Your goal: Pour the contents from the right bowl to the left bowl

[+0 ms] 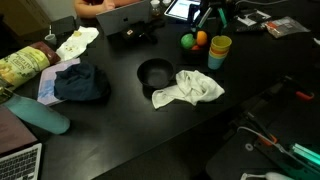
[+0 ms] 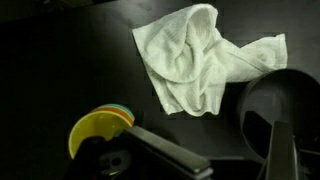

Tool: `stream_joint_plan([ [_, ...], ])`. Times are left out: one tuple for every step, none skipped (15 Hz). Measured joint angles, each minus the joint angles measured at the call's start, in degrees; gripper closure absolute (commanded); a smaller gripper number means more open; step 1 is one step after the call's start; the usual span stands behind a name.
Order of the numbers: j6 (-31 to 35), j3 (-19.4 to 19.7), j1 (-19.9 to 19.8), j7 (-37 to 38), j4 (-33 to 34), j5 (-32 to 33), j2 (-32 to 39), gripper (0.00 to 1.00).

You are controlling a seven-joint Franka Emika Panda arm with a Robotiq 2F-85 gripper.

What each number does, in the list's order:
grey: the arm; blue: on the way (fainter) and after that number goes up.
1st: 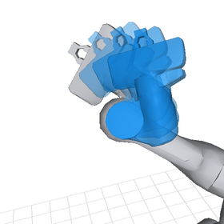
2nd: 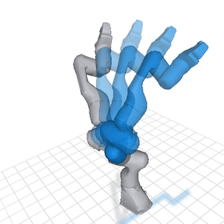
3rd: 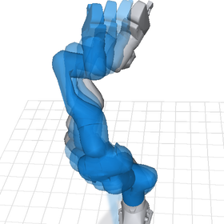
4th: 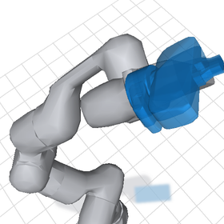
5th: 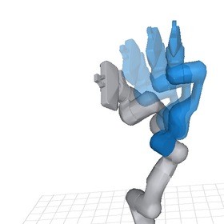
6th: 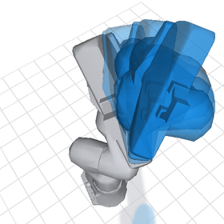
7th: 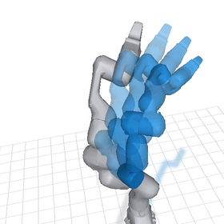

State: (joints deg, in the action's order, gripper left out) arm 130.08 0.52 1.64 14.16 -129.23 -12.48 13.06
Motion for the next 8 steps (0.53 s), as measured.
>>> stream_joint_plan([
  [0.2, 0.6, -0.3, 0.8, 0.7, 0.3, 1.6, 0.00],
  [0.5, 1.1, -0.5, 1.5, 1.3, 0.3, 3.1, 0.00],
  [1.0, 1.6, -0.7, 2.2, 1.8, 0.3, 4.5, 0.00],
  [2.2, 2.1, -0.8, 3.3, 2.3, 0.3, 5.9, 0.00],
  [3.7, 2.5, -0.8, 4.5, 2.8, 0.3, 7.2, 0.00],
  [5.3, 2.8, -0.8, 5.8, 3.4, 0.3, 8.4, 0.00],
  [6.7, 3.1, -0.8, 6.9, 4.0, 0.3, 9.5, 0.00],
  [7.8, 3.5, -0.7, 8.2, 4.6, 0.6, 10.6, 0.00],
])
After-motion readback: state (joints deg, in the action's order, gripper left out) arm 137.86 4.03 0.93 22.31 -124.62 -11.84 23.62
